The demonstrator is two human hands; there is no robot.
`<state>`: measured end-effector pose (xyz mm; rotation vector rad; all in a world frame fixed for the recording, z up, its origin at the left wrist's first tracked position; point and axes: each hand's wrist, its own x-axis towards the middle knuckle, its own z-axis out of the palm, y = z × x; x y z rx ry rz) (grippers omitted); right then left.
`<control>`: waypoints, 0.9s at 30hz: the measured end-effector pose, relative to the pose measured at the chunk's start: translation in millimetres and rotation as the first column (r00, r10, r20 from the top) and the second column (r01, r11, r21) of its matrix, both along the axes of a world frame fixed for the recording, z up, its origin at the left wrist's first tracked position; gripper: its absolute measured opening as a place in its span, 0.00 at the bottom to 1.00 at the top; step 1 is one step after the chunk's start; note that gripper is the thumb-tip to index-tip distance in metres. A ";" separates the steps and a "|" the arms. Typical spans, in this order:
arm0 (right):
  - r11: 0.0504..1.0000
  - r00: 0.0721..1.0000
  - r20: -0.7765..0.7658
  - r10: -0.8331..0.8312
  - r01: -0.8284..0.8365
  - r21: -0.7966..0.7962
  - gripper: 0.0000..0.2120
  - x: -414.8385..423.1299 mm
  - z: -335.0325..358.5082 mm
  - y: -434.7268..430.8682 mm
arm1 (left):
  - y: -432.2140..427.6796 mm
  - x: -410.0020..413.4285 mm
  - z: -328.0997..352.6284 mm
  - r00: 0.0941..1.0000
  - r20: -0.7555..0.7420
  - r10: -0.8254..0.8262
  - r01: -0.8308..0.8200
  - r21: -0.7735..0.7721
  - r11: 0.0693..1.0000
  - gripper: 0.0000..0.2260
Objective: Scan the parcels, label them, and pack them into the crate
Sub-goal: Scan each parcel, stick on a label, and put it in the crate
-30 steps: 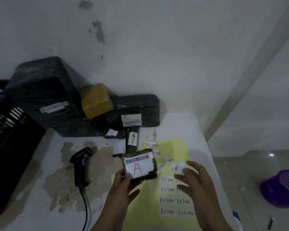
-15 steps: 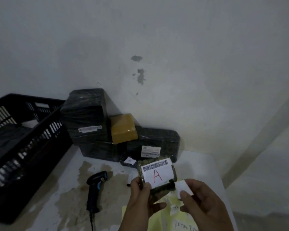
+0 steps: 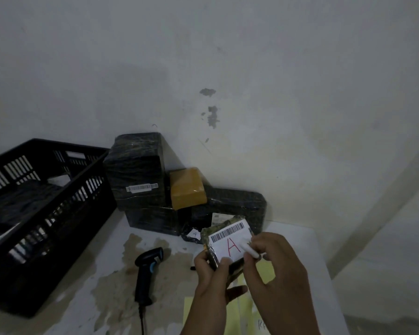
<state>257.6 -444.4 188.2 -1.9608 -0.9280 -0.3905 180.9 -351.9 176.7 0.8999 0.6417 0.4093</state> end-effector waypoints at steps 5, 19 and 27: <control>0.999 0.999 0.028 -0.037 0.037 -0.017 0.11 -2.1 -1.8 4.0 | -0.4 -1.7 4.0 0.999 0.046 -0.007 0.004 0.066 0.998 0.11; 0.997 0.997 -0.076 -0.020 0.015 -0.075 0.19 -5.7 -2.1 8.6 | 3.4 -6.0 2.3 0.998 0.057 -0.012 0.005 0.127 0.992 0.08; 1.000 0.990 -0.137 0.017 -0.020 -0.021 0.24 -11.6 -4.8 8.7 | 5.4 -4.0 1.1 1.000 0.025 -0.005 0.002 0.119 0.993 0.07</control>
